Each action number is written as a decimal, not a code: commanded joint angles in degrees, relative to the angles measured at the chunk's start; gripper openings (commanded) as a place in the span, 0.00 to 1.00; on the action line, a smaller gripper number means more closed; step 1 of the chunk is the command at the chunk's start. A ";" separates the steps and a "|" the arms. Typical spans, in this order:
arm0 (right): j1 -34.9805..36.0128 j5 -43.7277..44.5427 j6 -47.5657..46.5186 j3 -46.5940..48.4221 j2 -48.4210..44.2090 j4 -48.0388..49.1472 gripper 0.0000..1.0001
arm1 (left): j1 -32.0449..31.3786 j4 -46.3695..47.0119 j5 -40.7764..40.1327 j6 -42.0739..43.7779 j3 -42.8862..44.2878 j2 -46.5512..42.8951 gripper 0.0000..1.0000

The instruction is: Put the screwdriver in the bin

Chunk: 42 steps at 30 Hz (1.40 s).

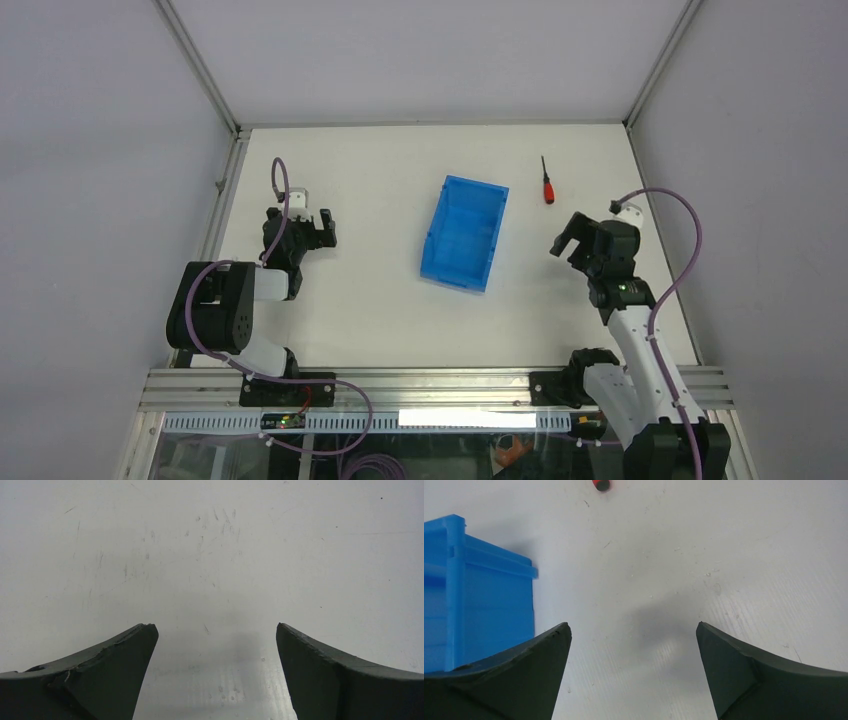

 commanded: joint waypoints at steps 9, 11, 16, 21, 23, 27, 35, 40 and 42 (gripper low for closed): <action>0.13 -6.82 -6.56 24.61 23.67 -1.67 0.99 | -0.52 1.57 0.50 -1.11 -0.07 -1.65 0.99; 0.13 -7.42 -7.26 31.20 30.49 -4.16 0.99 | -0.55 1.57 0.48 -1.11 -0.07 -1.67 0.99; 0.22 -6.81 -10.34 48.66 48.95 -14.90 0.97 | -0.54 1.57 0.50 -1.11 -0.07 -1.74 0.99; 0.65 -5.49 -13.97 62.57 65.10 -21.99 0.94 | -0.49 1.58 0.48 -1.11 -0.07 -1.70 0.99; 0.82 -4.23 -14.67 66.10 69.76 -23.00 0.93 | -0.52 1.54 0.44 -1.11 -0.06 -1.70 0.99; 0.66 -2.48 -17.00 71.78 77.41 -24.12 0.93 | -0.52 1.57 0.50 -1.11 -0.07 -1.66 0.99; 0.66 -1.62 -18.38 77.61 85.99 -25.78 0.84 | -0.49 1.57 0.48 -1.11 -0.07 -1.67 0.99; 0.62 -3.48 -18.36 78.27 85.67 -25.86 0.27 | -0.55 1.53 0.44 -1.11 -0.07 -1.65 0.99; 0.62 -3.91 -18.17 78.56 84.13 -26.13 0.03 | -0.48 1.56 0.50 -1.11 -0.07 -1.65 0.99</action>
